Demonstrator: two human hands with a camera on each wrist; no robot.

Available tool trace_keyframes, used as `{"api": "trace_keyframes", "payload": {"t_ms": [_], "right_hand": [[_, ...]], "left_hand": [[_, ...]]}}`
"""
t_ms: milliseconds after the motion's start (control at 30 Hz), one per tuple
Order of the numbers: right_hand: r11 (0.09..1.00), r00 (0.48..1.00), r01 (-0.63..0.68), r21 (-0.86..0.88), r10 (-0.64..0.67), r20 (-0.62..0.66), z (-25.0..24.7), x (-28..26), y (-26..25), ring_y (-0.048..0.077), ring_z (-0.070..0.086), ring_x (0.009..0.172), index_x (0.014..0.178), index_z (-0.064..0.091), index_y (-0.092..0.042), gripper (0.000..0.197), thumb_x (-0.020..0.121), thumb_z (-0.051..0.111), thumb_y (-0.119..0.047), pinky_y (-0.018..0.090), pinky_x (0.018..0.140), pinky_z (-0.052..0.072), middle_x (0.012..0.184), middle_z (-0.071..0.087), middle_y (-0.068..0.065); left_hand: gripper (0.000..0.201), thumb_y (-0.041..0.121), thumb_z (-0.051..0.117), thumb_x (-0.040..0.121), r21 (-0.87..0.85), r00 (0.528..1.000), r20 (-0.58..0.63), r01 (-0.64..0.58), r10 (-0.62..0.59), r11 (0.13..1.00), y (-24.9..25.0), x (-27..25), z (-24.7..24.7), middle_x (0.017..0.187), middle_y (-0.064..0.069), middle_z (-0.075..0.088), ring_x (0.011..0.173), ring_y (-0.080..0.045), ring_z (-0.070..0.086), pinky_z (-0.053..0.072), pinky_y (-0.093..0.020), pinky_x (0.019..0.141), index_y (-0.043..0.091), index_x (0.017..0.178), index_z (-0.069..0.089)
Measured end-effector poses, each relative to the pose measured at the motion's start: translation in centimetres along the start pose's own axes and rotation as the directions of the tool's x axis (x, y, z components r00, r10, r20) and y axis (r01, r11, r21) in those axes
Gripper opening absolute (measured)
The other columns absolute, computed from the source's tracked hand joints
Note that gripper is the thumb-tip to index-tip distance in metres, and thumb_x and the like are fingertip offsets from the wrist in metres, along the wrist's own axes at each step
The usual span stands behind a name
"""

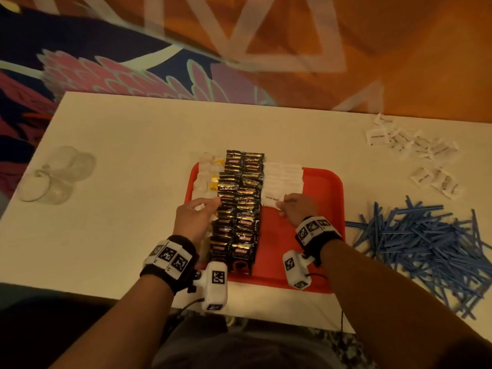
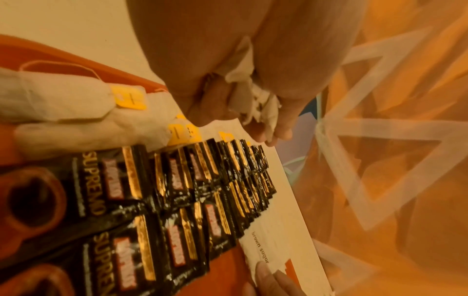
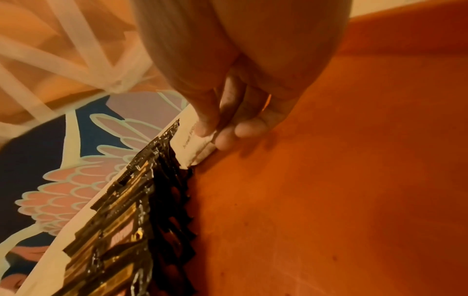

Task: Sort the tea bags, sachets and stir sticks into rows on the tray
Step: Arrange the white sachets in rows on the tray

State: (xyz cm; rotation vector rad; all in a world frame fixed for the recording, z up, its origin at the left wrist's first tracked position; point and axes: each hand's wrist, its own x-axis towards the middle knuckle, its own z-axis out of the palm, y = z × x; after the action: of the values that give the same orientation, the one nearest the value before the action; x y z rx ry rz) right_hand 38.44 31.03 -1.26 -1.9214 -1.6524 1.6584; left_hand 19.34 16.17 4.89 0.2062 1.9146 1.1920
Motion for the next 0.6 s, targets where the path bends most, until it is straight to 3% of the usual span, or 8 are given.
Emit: {"api": "trace_keyframes", "payload": {"t_ms": [100, 133, 167, 233, 333, 433, 500, 600], "right_hand": [[0.971, 0.997, -0.003, -0.237, -0.016, -0.078, 0.9, 1.0, -0.1, 0.016, 0.062, 0.101, 0.096, 0.066, -0.020, 0.019, 0.086, 0.071, -0.036, 0.031, 0.091, 0.049, 0.104, 0.069, -0.004], [0.964, 0.994, -0.016, -0.266, -0.014, -0.111, 1.1, 1.1, -0.1, 0.015, 0.060, 0.101, 0.093, 0.066, -0.020, 0.019, 0.086, 0.072, -0.036, 0.026, 0.087, 0.048, 0.104, 0.065, -0.007], [0.962, 0.990, -0.025, -0.272, -0.014, -0.139, 1.3, 1.1, -0.1, 0.013, 0.057, 0.096, 0.091, 0.064, -0.019, 0.019, 0.085, 0.072, -0.036, 0.019, 0.075, 0.045, 0.099, 0.060, -0.008], [0.972, 0.982, -0.027, -0.232, -0.018, -0.190, 1.5, 1.0, 0.2, 0.011, 0.055, 0.081, 0.088, 0.060, -0.018, 0.022, 0.084, 0.075, -0.033, 0.015, 0.053, 0.033, 0.089, 0.058, -0.008], [0.979, 0.970, 0.010, -0.202, -0.059, -0.235, 1.7, 1.0, 1.0, 0.007, 0.054, 0.070, 0.087, 0.055, -0.017, 0.024, 0.083, 0.075, -0.030, 0.019, 0.050, 0.032, 0.083, 0.059, -0.006], [0.930, 0.951, 0.186, -0.316, -0.251, -0.180, 1.9, 1.1, 1.0, 0.011, 0.052, 0.073, 0.088, 0.053, -0.018, 0.018, 0.087, 0.070, -0.021, 0.020, 0.056, 0.033, 0.081, 0.055, -0.005], [0.865, 0.926, 0.290, -0.409, -0.362, -0.108, 2.3, 1.3, 1.1, 0.014, 0.053, 0.084, 0.096, 0.058, -0.019, 0.013, 0.088, 0.067, -0.015, 0.020, 0.065, 0.035, 0.092, 0.055, -0.002], [0.843, 0.917, 0.340, -0.417, -0.395, -0.052, 3.1, 1.7, 1.5, 0.020, 0.054, 0.103, 0.113, 0.063, -0.019, 0.030, 0.086, 0.066, -0.006, 0.023, 0.085, 0.038, 0.113, 0.054, 0.004]], "left_hand": [[0.013, 0.031, 0.075, 0.086, 0.006, 1.000, -0.027, 0.013, -0.013, 1.000, 0.0, 0.4, -0.9, 0.093, -0.004, 0.073, 0.075, -0.017, 0.061, 0.049, -0.030, 0.066, 0.022, 0.078, 0.076], [0.014, 0.031, 0.075, 0.087, 0.004, 0.999, -0.031, 0.014, -0.014, 1.000, 0.0, 0.5, -1.1, 0.094, -0.004, 0.073, 0.076, -0.018, 0.061, 0.048, -0.030, 0.068, 0.022, 0.077, 0.076], [0.014, 0.031, 0.075, 0.087, 0.003, 0.999, -0.030, 0.013, -0.013, 1.000, 0.0, 0.5, -1.2, 0.096, -0.006, 0.074, 0.078, -0.019, 0.062, 0.049, -0.030, 0.068, 0.021, 0.077, 0.076], [0.014, 0.031, 0.075, 0.087, 0.004, 0.999, -0.037, 0.010, -0.010, 1.000, -0.1, 0.5, -1.4, 0.096, -0.006, 0.074, 0.081, -0.021, 0.064, 0.049, -0.029, 0.064, 0.022, 0.077, 0.076], [0.014, 0.032, 0.075, 0.086, 0.002, 0.998, -0.046, 0.034, -0.034, 0.999, -0.3, 0.6, -1.4, 0.096, -0.006, 0.075, 0.089, -0.025, 0.066, 0.054, -0.037, 0.073, 0.023, 0.075, 0.076], [0.012, 0.030, 0.075, 0.088, -0.015, 0.998, -0.040, 0.049, -0.050, 0.999, -0.2, 0.4, -1.1, 0.101, -0.006, 0.074, 0.095, -0.025, 0.068, 0.055, -0.037, 0.076, 0.021, 0.081, 0.076], [0.012, 0.027, 0.073, 0.089, -0.036, 0.998, -0.027, 0.054, -0.055, 0.998, -0.1, 0.0, -0.9, 0.099, -0.007, 0.074, 0.087, -0.022, 0.069, 0.056, -0.031, 0.066, 0.017, 0.085, 0.075], [0.016, 0.027, 0.072, 0.090, -0.087, 0.997, 0.007, 0.074, -0.074, 0.993, 0.0, -0.4, -0.8, 0.087, -0.010, 0.072, 0.072, -0.025, 0.062, 0.054, -0.029, 0.058, 0.012, 0.087, 0.074]]}}
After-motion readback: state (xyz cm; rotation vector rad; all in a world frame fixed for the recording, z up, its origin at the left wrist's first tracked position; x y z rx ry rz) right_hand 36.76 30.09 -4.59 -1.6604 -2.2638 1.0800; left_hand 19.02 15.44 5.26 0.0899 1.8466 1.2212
